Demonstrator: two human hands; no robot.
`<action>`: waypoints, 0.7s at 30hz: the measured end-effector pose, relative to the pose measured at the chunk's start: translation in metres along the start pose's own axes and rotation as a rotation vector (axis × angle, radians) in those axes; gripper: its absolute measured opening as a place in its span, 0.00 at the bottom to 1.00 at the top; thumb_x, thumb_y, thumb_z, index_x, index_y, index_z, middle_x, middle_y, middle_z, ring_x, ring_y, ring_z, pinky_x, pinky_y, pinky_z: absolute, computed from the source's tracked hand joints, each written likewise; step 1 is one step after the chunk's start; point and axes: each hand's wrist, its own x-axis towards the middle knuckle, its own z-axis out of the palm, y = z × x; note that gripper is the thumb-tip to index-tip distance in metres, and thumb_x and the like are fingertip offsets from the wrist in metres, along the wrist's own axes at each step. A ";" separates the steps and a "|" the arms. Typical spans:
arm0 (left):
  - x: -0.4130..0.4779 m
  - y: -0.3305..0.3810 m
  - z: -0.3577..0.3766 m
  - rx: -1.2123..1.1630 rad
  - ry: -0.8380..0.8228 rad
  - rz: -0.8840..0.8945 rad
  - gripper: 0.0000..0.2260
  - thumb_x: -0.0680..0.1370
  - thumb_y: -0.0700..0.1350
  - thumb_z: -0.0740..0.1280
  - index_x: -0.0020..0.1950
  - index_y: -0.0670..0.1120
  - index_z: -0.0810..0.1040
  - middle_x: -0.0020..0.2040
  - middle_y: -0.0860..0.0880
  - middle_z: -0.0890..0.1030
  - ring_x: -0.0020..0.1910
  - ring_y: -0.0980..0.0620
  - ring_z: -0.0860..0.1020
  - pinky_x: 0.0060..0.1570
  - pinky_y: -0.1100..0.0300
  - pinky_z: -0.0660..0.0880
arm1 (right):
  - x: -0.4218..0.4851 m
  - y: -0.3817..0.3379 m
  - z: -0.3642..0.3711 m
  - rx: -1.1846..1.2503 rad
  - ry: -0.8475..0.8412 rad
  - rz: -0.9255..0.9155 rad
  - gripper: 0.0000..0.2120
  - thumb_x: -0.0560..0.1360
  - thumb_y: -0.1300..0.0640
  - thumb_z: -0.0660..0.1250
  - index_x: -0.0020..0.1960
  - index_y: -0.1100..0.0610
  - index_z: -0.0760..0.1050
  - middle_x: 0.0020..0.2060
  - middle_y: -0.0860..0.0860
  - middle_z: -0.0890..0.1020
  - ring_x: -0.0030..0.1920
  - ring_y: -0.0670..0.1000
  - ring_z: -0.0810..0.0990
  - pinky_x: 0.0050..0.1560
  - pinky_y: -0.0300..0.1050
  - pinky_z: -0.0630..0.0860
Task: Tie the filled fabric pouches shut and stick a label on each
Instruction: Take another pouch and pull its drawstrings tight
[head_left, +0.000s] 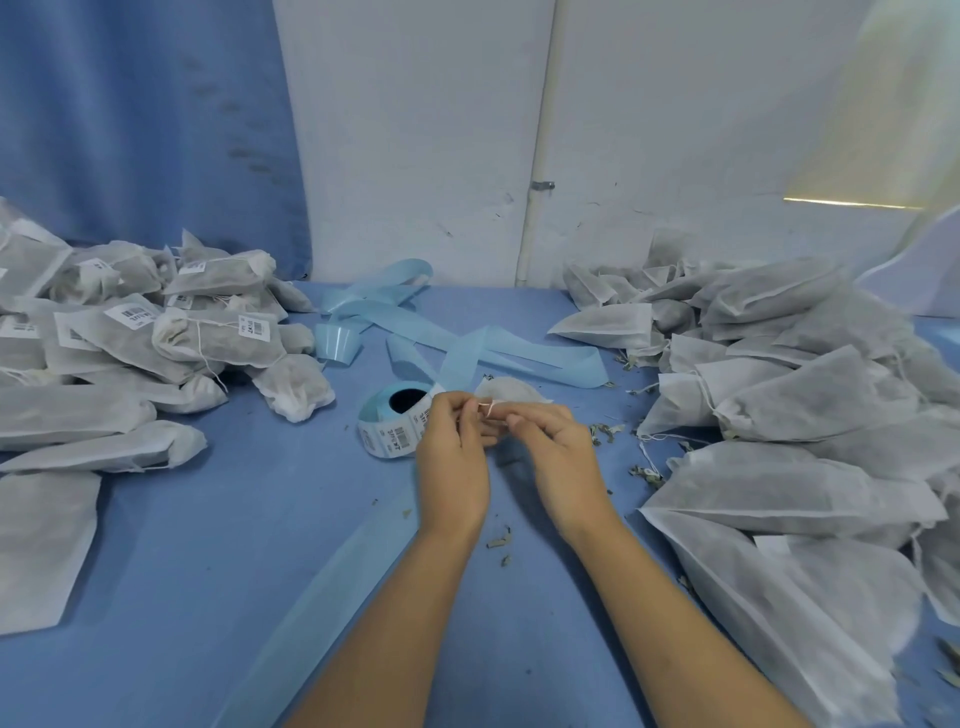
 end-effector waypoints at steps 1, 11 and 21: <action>0.000 0.000 0.000 0.017 -0.009 0.010 0.10 0.82 0.40 0.58 0.45 0.51 0.72 0.41 0.53 0.80 0.39 0.57 0.80 0.42 0.64 0.77 | 0.000 -0.001 -0.001 0.065 0.000 0.014 0.14 0.78 0.65 0.61 0.47 0.52 0.84 0.46 0.45 0.85 0.54 0.37 0.76 0.54 0.29 0.71; 0.000 0.002 -0.003 0.120 -0.058 0.070 0.10 0.81 0.40 0.60 0.44 0.53 0.75 0.40 0.54 0.81 0.39 0.64 0.79 0.40 0.74 0.71 | 0.001 -0.003 -0.004 0.221 -0.073 0.054 0.17 0.79 0.67 0.59 0.45 0.51 0.83 0.44 0.44 0.86 0.50 0.41 0.82 0.50 0.31 0.74; 0.003 -0.004 -0.004 0.297 0.004 0.123 0.06 0.81 0.42 0.61 0.50 0.46 0.78 0.47 0.52 0.79 0.46 0.57 0.76 0.45 0.70 0.70 | 0.002 -0.002 -0.004 0.171 -0.086 0.102 0.18 0.80 0.67 0.57 0.47 0.51 0.82 0.36 0.39 0.84 0.35 0.39 0.77 0.38 0.32 0.73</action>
